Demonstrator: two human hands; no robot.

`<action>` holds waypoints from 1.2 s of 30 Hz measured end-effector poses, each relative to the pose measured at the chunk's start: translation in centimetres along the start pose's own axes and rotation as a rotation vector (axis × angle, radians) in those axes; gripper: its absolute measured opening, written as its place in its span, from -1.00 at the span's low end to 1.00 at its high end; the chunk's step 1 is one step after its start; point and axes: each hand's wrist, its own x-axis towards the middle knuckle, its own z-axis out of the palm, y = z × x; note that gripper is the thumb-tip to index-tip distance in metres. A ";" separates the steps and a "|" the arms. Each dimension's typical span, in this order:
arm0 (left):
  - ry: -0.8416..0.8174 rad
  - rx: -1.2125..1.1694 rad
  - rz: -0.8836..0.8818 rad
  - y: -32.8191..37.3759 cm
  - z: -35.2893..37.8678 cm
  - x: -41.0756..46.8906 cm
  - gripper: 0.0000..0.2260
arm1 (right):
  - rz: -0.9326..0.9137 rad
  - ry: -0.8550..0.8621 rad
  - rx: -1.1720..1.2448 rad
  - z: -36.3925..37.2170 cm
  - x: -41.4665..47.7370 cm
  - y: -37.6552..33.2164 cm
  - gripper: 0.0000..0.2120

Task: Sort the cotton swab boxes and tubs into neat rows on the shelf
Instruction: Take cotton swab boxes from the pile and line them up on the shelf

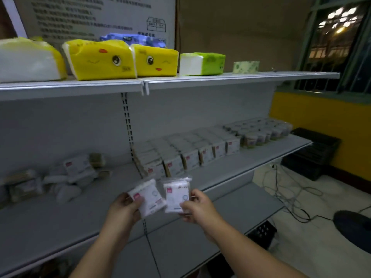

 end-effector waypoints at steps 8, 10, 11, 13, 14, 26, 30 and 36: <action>0.086 0.103 0.041 -1.3 2.3 0.7 -0.85 | -0.082 -0.001 -0.184 -2.4 3.4 0.8 -0.83; 0.141 0.109 0.078 -1.2 2.2 1.8 -0.91 | -0.116 0.064 -0.246 -2.6 5.3 0.3 -0.77; 0.169 0.126 0.100 -1.2 2.2 2.6 -0.93 | -0.137 0.098 -0.264 -2.7 6.3 0.0 -0.80; 0.199 0.158 0.126 -1.1 2.5 4.2 -0.86 | -0.156 0.140 -0.307 -2.8 8.2 -0.3 -0.86; 0.203 0.186 0.141 -1.1 2.8 5.0 -0.81 | -0.153 0.142 -0.349 -2.8 9.1 -0.3 -0.87; 0.262 0.356 0.313 -3.0 6.4 8.9 -0.45 | -0.291 0.063 -0.799 -3.8 16.8 0.1 -0.67; 0.250 0.451 0.295 -3.1 6.6 9.0 -0.26 | -0.397 0.004 -0.821 -4.3 17.6 0.8 -0.69; 0.283 0.445 0.190 -3.3 6.8 9.0 -0.28 | -0.386 -0.016 -0.689 -4.6 18.6 2.1 -0.75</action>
